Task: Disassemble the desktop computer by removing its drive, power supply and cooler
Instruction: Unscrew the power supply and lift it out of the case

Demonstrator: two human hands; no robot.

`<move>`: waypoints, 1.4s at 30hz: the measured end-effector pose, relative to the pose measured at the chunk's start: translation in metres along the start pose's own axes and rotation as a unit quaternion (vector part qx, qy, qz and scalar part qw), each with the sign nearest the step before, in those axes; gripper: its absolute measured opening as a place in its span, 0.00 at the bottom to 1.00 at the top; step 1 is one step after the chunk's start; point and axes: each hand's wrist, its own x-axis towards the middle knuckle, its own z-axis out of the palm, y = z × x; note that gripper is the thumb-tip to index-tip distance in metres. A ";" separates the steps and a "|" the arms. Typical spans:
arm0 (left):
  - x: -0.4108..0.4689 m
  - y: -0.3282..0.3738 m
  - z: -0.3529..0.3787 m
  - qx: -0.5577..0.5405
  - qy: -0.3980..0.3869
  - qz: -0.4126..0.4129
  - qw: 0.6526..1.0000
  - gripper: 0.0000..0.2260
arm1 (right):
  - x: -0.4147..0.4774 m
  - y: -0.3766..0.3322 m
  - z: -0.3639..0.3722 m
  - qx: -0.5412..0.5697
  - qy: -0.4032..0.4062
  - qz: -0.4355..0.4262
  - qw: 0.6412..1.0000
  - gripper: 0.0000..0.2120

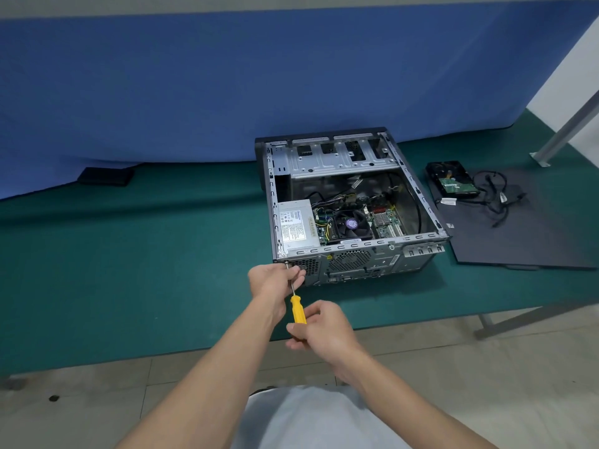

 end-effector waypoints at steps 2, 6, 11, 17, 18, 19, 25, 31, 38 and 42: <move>0.000 0.000 0.003 0.011 0.016 0.009 1.000 0.07 | 0.002 -0.001 -0.001 0.007 0.004 -0.001 1.000 0.10; 0.000 0.003 -0.001 -0.033 -0.030 -0.020 0.999 0.05 | 0.001 -0.009 -0.013 0.262 -0.158 0.094 0.948 0.04; -0.001 0.001 -0.005 -0.039 -0.039 -0.019 0.998 0.05 | -0.001 -0.006 -0.004 0.177 -0.097 0.045 0.978 0.06; 0.001 0.000 0.001 -0.014 -0.003 0.006 1.000 0.06 | 0.002 -0.003 -0.003 0.176 -0.096 0.051 0.978 0.05; 0.001 0.001 0.000 -0.022 -0.014 -0.002 1.000 0.06 | 0.002 -0.006 -0.007 0.240 -0.132 0.074 0.959 0.05; 0.001 0.002 -0.002 -0.030 -0.028 -0.011 0.999 0.06 | 0.001 -0.007 -0.009 0.286 -0.156 0.091 0.941 0.05; -0.001 0.001 -0.003 -0.026 -0.014 -0.019 0.999 0.03 | -0.001 -0.006 -0.002 0.115 -0.040 0.030 0.992 0.09; 0.000 0.002 0.000 -0.024 -0.015 -0.020 0.999 0.03 | -0.001 -0.009 -0.008 0.250 -0.136 0.078 0.955 0.05; 0.003 0.000 -0.001 -0.005 0.002 -0.011 1.000 0.03 | 0.001 -0.006 -0.004 0.102 -0.033 0.033 0.994 0.10; 0.002 0.001 0.001 -0.010 -0.006 -0.010 1.000 0.03 | 0.000 -0.010 -0.008 0.174 -0.097 0.062 0.978 0.06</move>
